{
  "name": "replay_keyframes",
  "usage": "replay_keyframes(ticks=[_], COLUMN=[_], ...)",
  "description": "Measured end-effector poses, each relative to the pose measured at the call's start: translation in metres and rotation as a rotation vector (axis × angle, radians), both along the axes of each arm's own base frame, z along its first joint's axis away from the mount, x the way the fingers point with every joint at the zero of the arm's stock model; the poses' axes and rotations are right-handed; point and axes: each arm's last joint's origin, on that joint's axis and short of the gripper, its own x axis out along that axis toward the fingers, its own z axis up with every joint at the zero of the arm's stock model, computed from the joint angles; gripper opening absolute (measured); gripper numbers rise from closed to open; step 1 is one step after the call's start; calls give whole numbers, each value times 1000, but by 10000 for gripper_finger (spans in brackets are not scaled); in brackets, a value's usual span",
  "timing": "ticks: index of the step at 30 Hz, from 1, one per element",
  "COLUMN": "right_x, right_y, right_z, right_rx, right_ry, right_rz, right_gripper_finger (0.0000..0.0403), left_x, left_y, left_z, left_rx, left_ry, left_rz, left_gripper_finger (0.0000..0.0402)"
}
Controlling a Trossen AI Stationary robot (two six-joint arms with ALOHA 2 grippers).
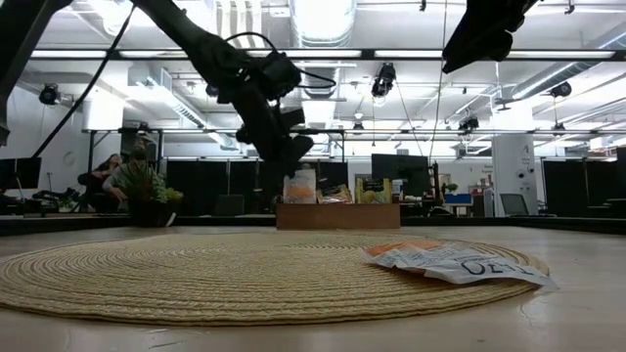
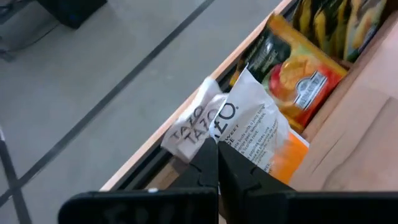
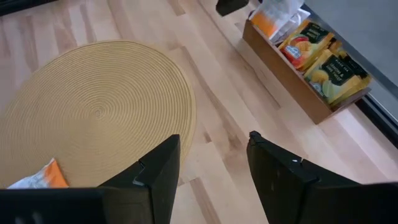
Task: Pick & Place Tea
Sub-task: Put the left orange tea bag into the left section of the wooden organizer
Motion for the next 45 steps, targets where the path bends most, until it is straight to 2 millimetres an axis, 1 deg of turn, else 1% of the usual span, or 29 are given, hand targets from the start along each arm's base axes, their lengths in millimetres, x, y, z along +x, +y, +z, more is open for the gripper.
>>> replay_keyframes(ticks=[3, 12, 16, 20, 26, 30, 37, 45], right_x=[0, 0, 0, 0, 0, 0, 0, 0], right_y=[0, -1, -1, -1, -1, -1, -1, -1], right_z=[0, 0, 0, 0, 0, 0, 0, 0], right_rx=[0, -16, -9, -3, -3, -3, -3, -3], right_ry=[0, -1, -3, -6, -6, -6, -6, -6], right_rz=[0, -17, -23, -29, -29, -29, -29, -29], right_gripper_finger=[182, 182, 182, 182, 182, 182, 182, 182], left_x=[-1, 1, 0, -3, -6, -5, -5, -4], left_y=[0, 7, 9, 7, 6, 6, 7, 6], left_z=[-2, 6, 0, -11, -18, -17, -16, -17], left_rx=[20, 110, 104, 98, 84, 98, 117, 105], left_ry=[1, -32, -28, -31, -38, -54, -25, -32], left_rz=[14, 20, 28, 34, 45, 42, 19, -11], left_gripper_finger=[0, 0, 0, 0, 0, 0, 0, 3])
